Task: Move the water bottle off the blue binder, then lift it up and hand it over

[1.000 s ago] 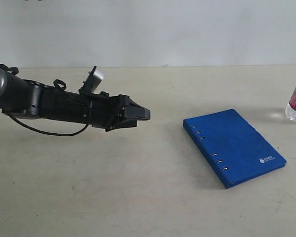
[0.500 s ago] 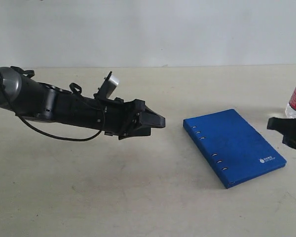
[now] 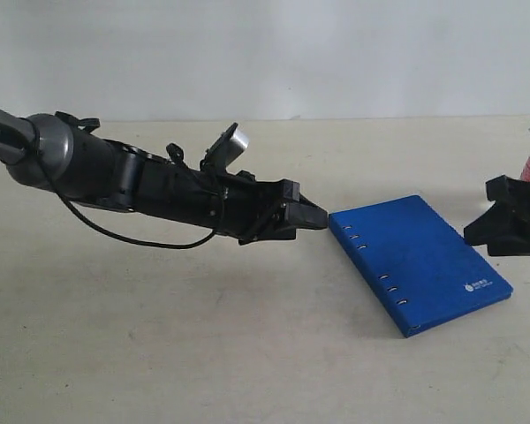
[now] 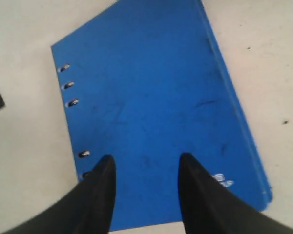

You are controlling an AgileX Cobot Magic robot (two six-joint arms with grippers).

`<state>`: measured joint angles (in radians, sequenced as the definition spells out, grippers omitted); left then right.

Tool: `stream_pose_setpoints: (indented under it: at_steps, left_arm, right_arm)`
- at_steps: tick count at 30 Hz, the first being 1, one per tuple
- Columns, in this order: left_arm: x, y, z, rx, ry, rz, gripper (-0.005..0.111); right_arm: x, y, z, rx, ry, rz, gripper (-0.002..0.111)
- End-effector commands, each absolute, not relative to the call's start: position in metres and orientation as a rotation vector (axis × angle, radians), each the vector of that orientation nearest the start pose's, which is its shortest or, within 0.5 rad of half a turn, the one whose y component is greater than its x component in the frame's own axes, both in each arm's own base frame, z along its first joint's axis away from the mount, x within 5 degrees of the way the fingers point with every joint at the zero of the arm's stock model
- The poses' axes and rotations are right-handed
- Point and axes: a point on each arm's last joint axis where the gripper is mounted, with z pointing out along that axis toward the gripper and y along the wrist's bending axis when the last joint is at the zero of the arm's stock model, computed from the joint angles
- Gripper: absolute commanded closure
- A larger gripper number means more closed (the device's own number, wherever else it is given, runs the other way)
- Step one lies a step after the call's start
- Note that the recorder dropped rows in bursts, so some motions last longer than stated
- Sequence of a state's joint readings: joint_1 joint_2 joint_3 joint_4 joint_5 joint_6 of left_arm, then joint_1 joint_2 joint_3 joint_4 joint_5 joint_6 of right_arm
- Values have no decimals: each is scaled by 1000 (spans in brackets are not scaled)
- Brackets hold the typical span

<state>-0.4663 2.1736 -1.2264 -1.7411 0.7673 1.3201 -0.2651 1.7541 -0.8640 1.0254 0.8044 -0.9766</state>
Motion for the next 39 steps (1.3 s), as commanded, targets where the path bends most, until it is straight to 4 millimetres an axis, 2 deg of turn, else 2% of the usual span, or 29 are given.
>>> stream_pose_setpoints:
  at_steps: [1,6,7,8,9,11,17,19,22,26,33,37,39]
  left_arm:
    - [352,-248,120,409,2350,-1341,47]
    - [350,-252,112,402,2377,-1341,47]
    - [346,-255,103,402,2399,-1378,47]
    - [345,-255,100,398,2408,-1390,47]
    - [342,-257,93,391,2429,-1424,47]
    - [342,-257,87,376,2447,-1429,47]
    - [352,-270,95,421,2386,-1466,47]
    - [357,-276,87,404,2397,-1471,47]
    - [365,-283,73,345,2425,-1535,47]
    - [370,-290,75,386,2378,-1611,47]
    - [377,-294,86,413,2326,-1625,47]
    - [374,-294,89,444,2303,-1683,47]
    - [374,-294,89,472,2286,-1689,47]
  right_arm:
    - [312,-38,162,-5,2656,649,72]
    - [311,-38,157,38,2681,672,72]
    - [312,-38,150,44,2699,681,68]
    - [313,-38,145,53,2710,688,64]
    - [313,-38,135,78,2735,712,50]
    - [314,-37,120,112,2764,750,36]
    - [321,-44,107,150,2748,650,40]
    - [319,-41,96,172,2780,723,40]
    - [317,-30,84,123,2767,927,40]
    - [319,-20,94,37,2650,1132,40]
    - [328,-4,123,-114,2493,1468,40]
    - [329,-3,125,-123,2472,1470,40]
    - [330,-4,123,-113,2485,1432,46]
